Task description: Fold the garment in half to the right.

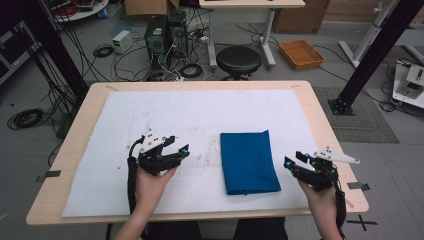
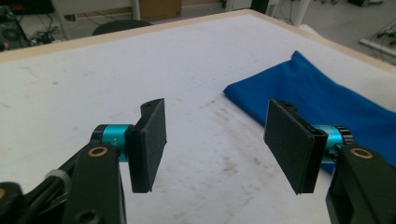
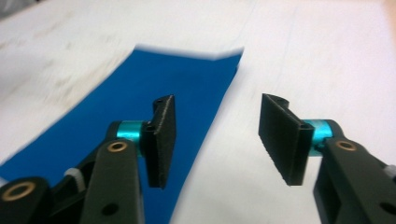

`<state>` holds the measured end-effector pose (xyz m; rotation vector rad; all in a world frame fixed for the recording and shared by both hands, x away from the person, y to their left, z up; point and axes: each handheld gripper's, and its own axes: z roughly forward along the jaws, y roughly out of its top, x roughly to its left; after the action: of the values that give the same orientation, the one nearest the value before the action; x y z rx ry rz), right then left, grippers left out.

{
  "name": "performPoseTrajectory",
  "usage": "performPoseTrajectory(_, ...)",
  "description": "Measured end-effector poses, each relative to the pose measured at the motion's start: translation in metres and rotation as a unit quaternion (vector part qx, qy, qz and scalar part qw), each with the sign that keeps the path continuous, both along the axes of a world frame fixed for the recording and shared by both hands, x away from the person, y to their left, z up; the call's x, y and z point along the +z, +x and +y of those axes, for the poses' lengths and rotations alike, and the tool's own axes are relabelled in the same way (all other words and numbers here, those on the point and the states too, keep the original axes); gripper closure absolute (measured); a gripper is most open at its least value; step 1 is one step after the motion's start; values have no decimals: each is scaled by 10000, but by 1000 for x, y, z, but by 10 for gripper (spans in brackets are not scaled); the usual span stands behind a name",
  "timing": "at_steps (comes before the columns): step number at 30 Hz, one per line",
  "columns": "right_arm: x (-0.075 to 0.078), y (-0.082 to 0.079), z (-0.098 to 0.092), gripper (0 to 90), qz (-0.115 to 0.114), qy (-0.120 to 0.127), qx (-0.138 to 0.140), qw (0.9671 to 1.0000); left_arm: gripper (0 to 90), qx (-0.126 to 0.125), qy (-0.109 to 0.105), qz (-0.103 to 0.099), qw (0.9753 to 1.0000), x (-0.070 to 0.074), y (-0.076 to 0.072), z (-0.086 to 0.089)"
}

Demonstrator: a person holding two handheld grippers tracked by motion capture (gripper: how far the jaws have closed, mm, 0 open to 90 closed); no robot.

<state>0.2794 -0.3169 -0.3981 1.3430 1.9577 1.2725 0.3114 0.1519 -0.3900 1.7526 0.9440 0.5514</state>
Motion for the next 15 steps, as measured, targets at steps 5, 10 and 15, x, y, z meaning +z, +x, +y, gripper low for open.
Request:
performPoseTrajectory(5,16,29,-5,390,-183,46,-200,9996,391,88,54,-60,9999,7,3,22)
performPoseTrajectory(10,22,43,-5,378,-263,124,-145,9995,388,22,-15,-65,10000,9,3,37)
performPoseTrajectory(15,15,44,-4,378,-177,78,-37,9998,354,-28,-106,-71,9999,6,1,45)
